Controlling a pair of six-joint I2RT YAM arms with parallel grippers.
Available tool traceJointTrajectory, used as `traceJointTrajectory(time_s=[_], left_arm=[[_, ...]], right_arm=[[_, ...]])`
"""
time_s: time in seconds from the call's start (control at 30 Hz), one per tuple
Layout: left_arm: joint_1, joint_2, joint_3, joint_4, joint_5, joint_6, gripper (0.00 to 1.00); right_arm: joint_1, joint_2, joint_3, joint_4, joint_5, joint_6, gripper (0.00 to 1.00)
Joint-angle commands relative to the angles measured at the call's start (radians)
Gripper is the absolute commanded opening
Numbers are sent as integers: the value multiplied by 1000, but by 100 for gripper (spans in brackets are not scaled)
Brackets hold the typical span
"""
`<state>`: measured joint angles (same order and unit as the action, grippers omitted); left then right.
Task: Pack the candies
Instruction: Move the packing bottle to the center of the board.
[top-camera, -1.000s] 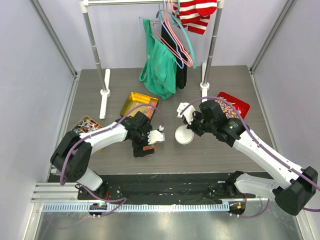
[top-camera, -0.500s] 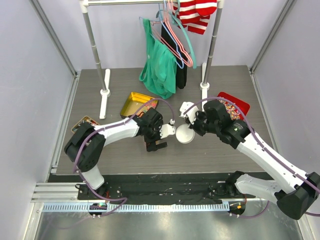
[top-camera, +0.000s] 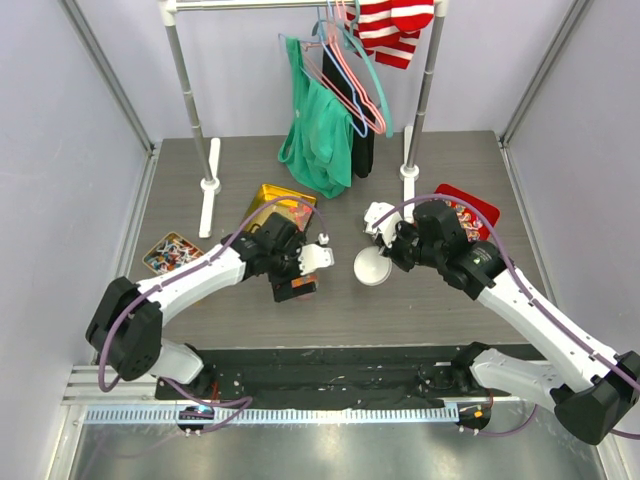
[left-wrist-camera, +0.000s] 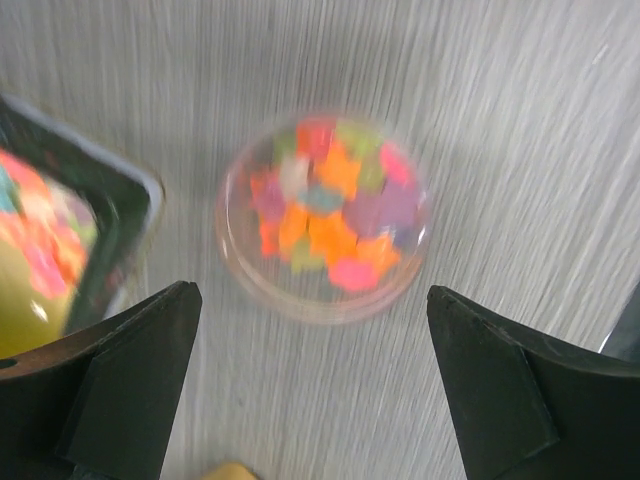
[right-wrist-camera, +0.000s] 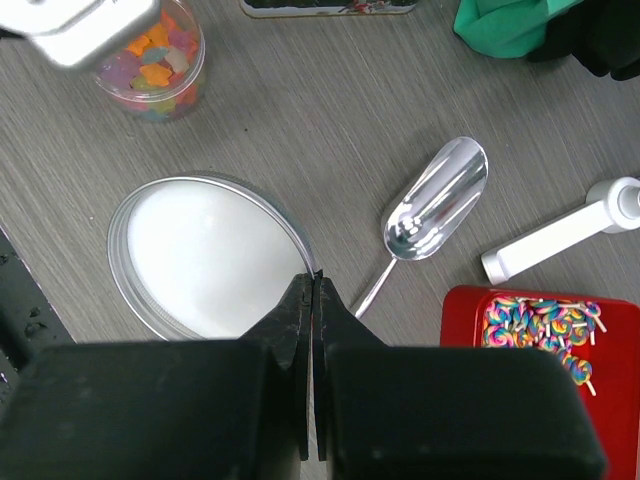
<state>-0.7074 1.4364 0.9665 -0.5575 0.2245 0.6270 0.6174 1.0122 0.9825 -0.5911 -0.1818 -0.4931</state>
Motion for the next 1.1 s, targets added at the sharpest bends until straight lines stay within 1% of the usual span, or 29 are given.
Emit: traceJointTrajectory(time_s=[0.0, 0.13, 0.23, 0.27, 0.33, 0.37, 0.43, 0.47, 0.67, 0.7, 0.77, 0.8, 0.97, 1.07], left_arm=[[78, -48, -41, -56, -48, 59, 100], [129, -65, -48, -61, -48, 88, 99], [148, -45, -55, -44, -62, 108, 92], [148, -36, -60, -36, -63, 114, 82], [148, 11, -61, -12, -60, 114, 71], [148, 34, -57, -9, -60, 114, 63], [148, 96, -37, -5, -54, 105, 56], [148, 113, -31, -1, -48, 103, 47], [146, 162, -3, 37, -5, 71, 46], [146, 163, 4, 39, 21, 65, 46], [141, 170, 26, 38, 45, 47, 42], [137, 174, 32, 38, 67, 42, 41], [79, 216, 70, 38, 79, 17, 36], [42, 258, 81, 41, 90, -1, 36]], right_arm=[[-8, -23, 1, 47, -16, 16, 1], [-11, -26, -2, 48, -19, 18, 1], [-16, -20, -5, 50, -18, 19, 1], [-16, -20, -8, 53, -18, 18, 1], [-18, -18, -8, 53, -18, 19, 1], [-18, -20, -10, 54, -18, 19, 1], [-21, -20, -13, 56, -16, 18, 1], [-21, -24, -15, 57, -15, 18, 1], [-27, -21, -22, 68, -4, 14, 1], [-25, -23, -21, 68, -4, 14, 1], [-25, -21, -22, 70, -2, 16, 1], [-27, -23, -22, 70, -2, 16, 1], [-27, -27, -19, 71, 2, 18, 1], [-30, -32, -19, 71, 2, 18, 1]])
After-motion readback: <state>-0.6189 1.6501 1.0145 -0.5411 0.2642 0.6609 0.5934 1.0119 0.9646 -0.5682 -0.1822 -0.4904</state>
